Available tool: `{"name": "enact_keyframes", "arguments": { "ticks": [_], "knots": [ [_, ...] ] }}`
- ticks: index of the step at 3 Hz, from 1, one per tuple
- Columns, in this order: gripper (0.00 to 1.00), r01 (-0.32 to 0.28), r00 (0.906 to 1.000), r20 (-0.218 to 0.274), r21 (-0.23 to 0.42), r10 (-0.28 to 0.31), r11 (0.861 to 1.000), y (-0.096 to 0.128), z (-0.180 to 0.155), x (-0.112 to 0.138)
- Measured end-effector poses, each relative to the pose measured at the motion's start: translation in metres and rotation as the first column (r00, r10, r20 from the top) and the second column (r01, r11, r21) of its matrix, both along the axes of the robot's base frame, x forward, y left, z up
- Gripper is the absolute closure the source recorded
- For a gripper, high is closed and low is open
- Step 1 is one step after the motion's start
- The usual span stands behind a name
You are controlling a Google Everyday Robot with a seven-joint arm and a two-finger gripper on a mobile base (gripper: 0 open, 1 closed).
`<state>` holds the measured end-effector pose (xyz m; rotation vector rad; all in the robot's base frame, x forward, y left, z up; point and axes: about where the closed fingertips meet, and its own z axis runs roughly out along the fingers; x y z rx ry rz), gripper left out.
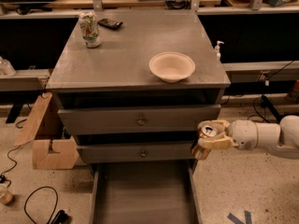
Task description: Pick orange can from bottom drawer and place on counter
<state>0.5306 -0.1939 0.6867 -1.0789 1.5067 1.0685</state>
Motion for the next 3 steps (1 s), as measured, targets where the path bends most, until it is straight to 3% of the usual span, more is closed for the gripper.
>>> {"name": "enact_keyframes", "arguments": {
  "ticks": [2,3],
  "knots": [
    [1.00,0.080,0.9968,0.001,-0.017,-0.080,0.997,-0.024,0.119,-0.020],
    [1.00,0.134,0.9908,0.023,-0.020,-0.133,0.991,-0.035,0.189,-0.009]
  ]
}}
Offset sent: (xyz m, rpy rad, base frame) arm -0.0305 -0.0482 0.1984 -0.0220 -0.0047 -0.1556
